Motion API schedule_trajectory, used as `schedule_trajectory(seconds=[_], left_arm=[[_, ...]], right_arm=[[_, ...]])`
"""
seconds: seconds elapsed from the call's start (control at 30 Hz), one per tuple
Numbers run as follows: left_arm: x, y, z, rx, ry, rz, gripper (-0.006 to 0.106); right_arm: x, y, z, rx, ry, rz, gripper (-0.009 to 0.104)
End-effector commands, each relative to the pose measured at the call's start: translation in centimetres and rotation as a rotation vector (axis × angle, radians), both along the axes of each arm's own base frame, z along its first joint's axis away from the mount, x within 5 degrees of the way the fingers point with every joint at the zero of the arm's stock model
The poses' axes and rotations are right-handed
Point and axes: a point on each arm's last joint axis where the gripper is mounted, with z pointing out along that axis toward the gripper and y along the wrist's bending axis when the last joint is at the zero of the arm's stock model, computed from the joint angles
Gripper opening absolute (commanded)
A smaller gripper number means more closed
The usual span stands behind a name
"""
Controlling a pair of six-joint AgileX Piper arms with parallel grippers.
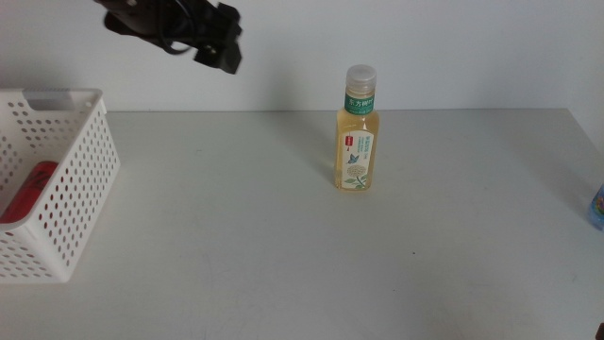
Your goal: Use arms to grab the bottles and put them into the dustbin to the left of the table.
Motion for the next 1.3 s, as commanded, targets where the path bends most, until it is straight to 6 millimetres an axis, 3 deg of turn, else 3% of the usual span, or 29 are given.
schedule_trajectory(seconds=[0.0,0.13,0.23,0.4,0.67,0.8,0.97,1.27], left_arm=[[-2.0,-1.6,2.7,-0.103,-0.226,-0.055,0.092],[-4.4,-3.1,1.4,-0.199,-0.394,-0.125,0.092],[-6.2,-3.4,-0.8,-0.301,-0.486,-0.14,0.092],[-8.8,-3.2,-6.1,-0.422,-0.567,-0.173,0.092],[-10.3,-2.4,-12.8,-0.529,-0.616,-0.154,0.092],[-10.7,-2.0,-15.0,-0.52,-0.585,-0.141,0.092],[-10.6,-2.1,-15.9,-0.512,-0.555,-0.134,0.092],[-7.7,-4.1,-18.8,-0.547,-0.597,-0.128,0.092]], right_arm=[[0.0,-0.1,1.0,-0.02,-0.1,-0.01,0.071],[0.0,-0.1,1.0,-0.02,-0.1,-0.01,0.071],[0.0,-0.1,1.0,-0.02,-0.1,-0.01,0.071],[0.0,-0.1,1.0,-0.02,-0.1,-0.01,0.071],[0.0,-0.1,1.0,-0.02,-0.1,-0.01,0.071],[0.0,-0.1,1.0,-0.02,-0.1,-0.01,0.071],[0.0,-0.1,1.0,-0.02,-0.1,-0.01,0.071],[0.0,-0.1,1.0,-0.02,-0.1,-0.01,0.071]])
